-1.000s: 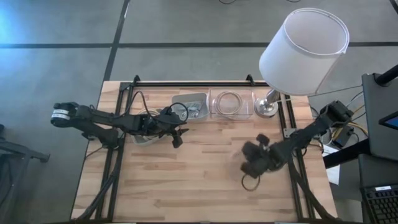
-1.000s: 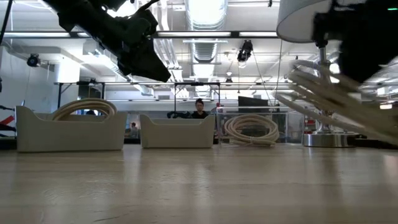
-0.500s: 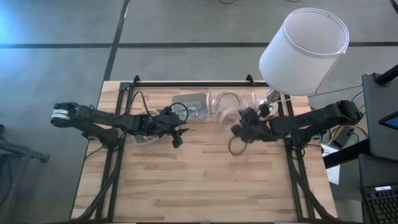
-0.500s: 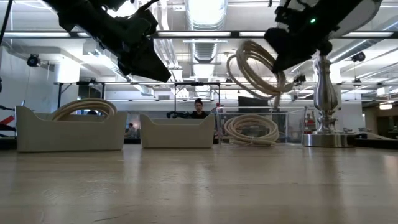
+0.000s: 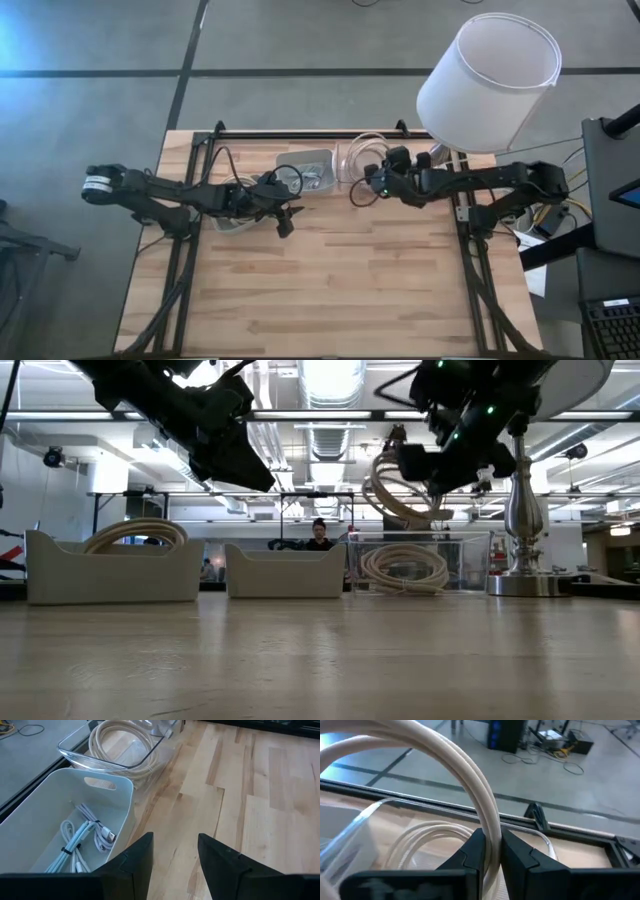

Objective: Pick & Place USB Port
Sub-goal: Put the light brown HDMI cable into the transparent bin

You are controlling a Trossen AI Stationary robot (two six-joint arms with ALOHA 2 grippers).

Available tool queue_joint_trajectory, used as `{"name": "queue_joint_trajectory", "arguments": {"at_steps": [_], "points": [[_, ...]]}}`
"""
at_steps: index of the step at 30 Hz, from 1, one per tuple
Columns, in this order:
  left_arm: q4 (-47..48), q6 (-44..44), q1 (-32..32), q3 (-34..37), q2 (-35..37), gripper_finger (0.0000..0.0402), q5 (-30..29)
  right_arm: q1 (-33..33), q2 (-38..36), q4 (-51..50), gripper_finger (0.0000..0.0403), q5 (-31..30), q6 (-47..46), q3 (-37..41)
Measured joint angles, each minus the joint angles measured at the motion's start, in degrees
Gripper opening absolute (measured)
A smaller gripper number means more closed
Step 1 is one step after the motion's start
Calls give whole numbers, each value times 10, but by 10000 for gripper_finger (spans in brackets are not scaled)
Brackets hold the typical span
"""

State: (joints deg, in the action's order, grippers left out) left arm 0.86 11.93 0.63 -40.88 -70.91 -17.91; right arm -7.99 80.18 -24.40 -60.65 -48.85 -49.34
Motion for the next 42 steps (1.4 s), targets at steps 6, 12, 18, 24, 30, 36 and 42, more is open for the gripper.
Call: {"name": "queue_joint_trajectory", "arguments": {"at_steps": [6,12,18,24,30,36,42], "points": [[0,0,0,0,0,158,0,-17,55,-1,40,-2,-23,0],[0,0,0,0,0,158,0,-21,98,-2,39,0,-41,0],[0,0,0,0,0,158,0,-23,124,0,40,-20,-71,0],[0,0,0,0,0,158,0,-32,115,-3,40,-52,-80,1],[0,0,0,0,0,158,0,-42,95,1,34,-54,-80,1],[0,0,0,0,0,158,0,-45,93,12,34,-59,-95,1],[0,0,0,0,0,158,0,-47,95,12,34,-73,-110,1]]}}
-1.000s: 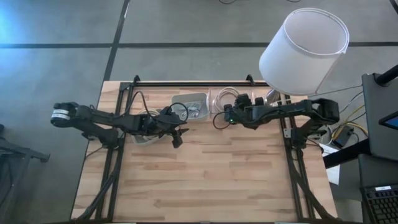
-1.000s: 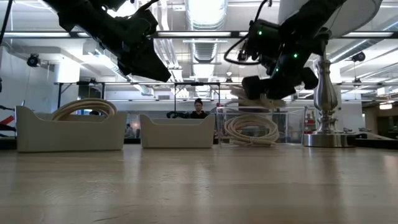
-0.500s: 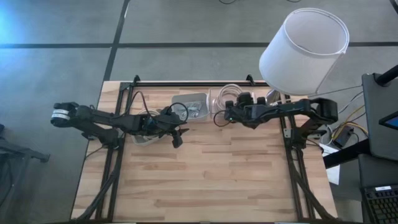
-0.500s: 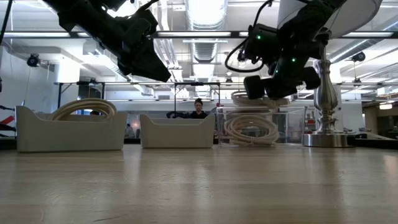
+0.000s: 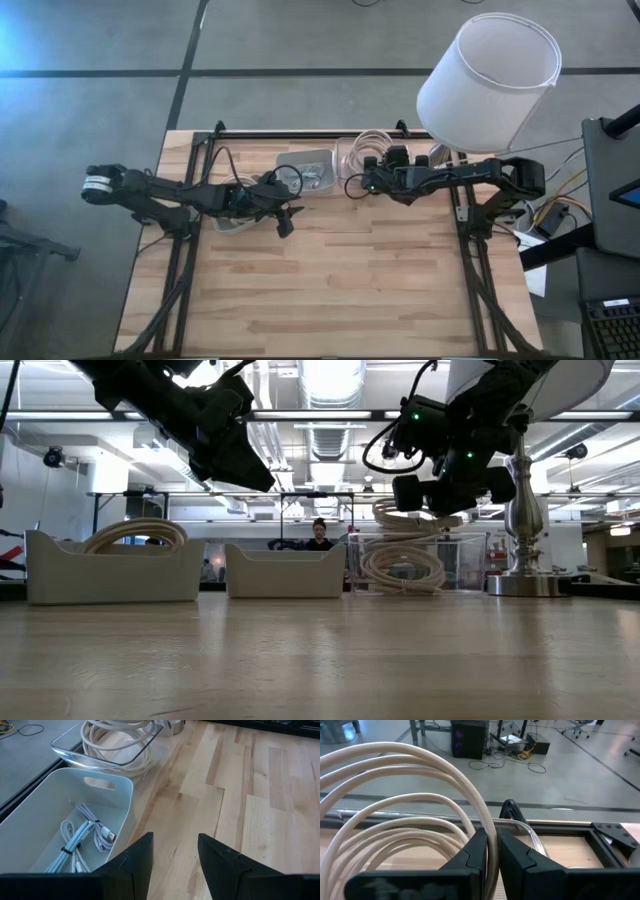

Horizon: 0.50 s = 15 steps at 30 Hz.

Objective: Pick & Place USB Port
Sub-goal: Put the light brown HDMI cable into the transparent bin

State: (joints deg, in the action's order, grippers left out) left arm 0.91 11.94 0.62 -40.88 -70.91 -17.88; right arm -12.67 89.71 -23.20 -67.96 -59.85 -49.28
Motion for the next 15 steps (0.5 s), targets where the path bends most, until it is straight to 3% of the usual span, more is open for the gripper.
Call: {"name": "queue_joint_trajectory", "arguments": {"at_steps": [11,15], "points": [[0,0,0,0,0,158,0,0,4,-1,34,0,2,1],[0,-3,0,0,0,158,0,0,4,-1,34,39,24,1]]}}
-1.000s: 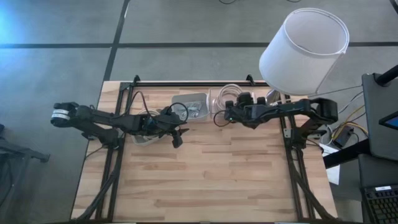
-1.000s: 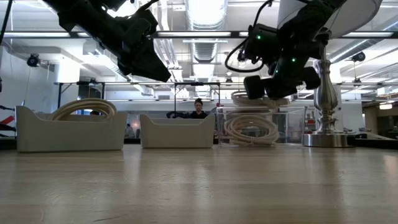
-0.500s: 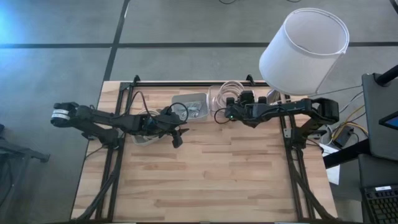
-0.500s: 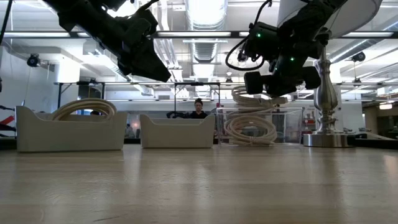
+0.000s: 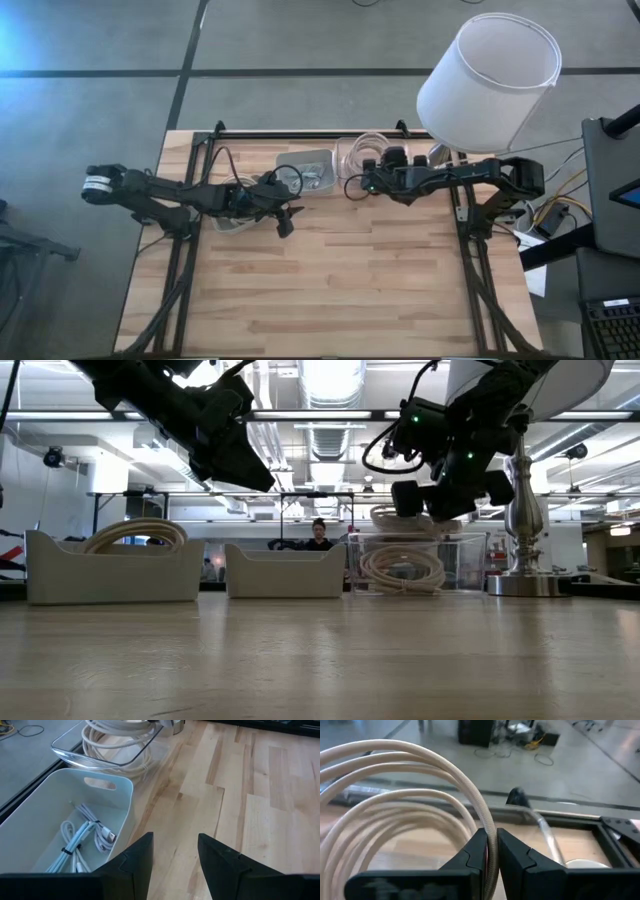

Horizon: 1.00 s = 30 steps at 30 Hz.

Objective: Pick & Place USB Port
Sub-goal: Put the light brown HDMI cable into the transparent bin

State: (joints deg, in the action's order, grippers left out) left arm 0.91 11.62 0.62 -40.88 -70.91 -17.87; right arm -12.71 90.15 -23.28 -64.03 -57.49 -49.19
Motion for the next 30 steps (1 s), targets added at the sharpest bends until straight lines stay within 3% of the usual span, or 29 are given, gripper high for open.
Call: {"name": "queue_joint_trajectory", "arguments": {"at_steps": [6,18,25,30], "points": [[0,-10,0,0,0,158,0,0,0,0,44,13,10,0],[0,-10,0,0,0,158,0,0,-9,2,112,13,76,-11],[0,-10,0,0,0,158,0,5,-11,-2,118,97,208,-34],[0,-10,0,0,0,158,0,12,-32,-5,104,120,223,-50]]}}
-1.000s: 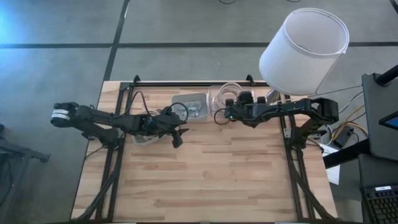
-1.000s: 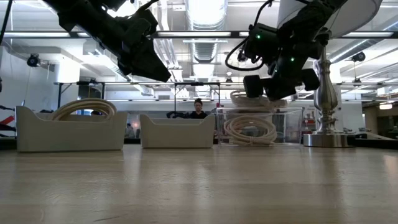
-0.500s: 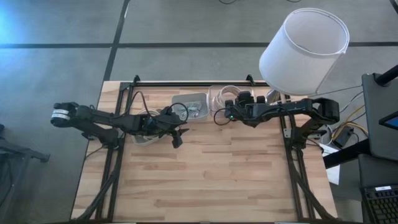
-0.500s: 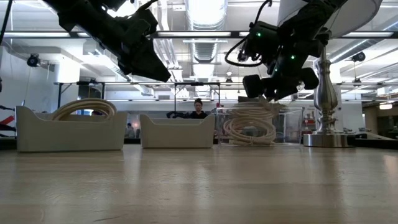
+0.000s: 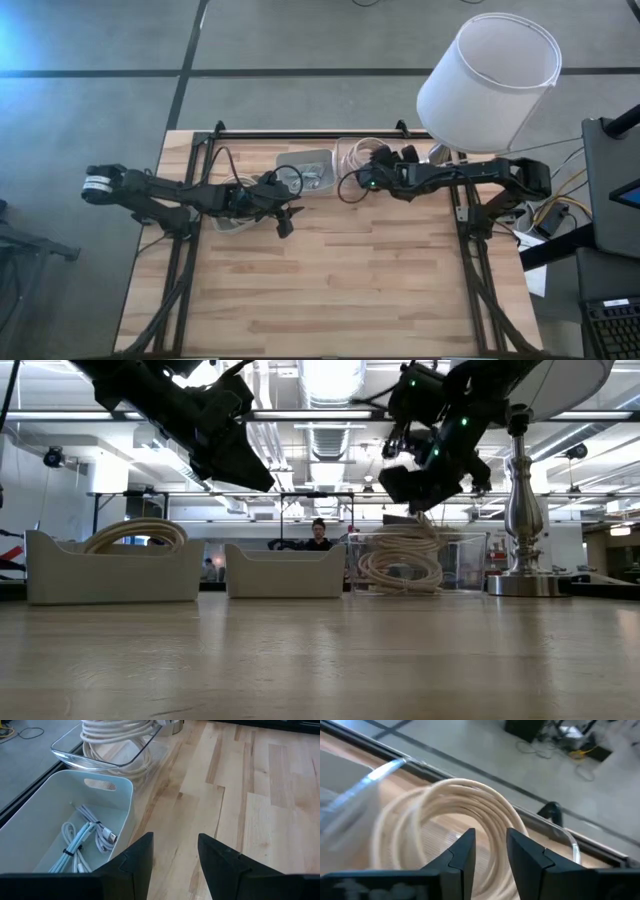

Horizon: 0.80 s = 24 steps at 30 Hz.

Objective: Pick & Place USB Port
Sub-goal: Put the light brown HDMI cable into the transparent bin

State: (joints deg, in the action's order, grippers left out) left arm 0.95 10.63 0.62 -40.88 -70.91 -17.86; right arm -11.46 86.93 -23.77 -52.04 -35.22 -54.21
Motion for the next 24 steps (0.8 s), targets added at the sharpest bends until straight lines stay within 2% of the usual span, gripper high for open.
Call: {"name": "queue_joint_trajectory", "arguments": {"at_steps": [3,7,9,14,18,24], "points": [[0,0,0,0,0,158,0,0,-18,-1,95,29,-2,-6],[1,0,0,0,0,158,0,-3,-55,0,91,147,-12,-14],[1,0,0,0,0,158,0,-3,-67,2,91,188,-16,-14],[1,5,0,0,0,158,0,-2,-72,0,87,207,-7,-2],[1,10,0,0,0,158,0,-2,-47,0,79,238,-14,7],[1,10,0,0,0,158,0,-4,-6,7,61,235,-21,5]]}}
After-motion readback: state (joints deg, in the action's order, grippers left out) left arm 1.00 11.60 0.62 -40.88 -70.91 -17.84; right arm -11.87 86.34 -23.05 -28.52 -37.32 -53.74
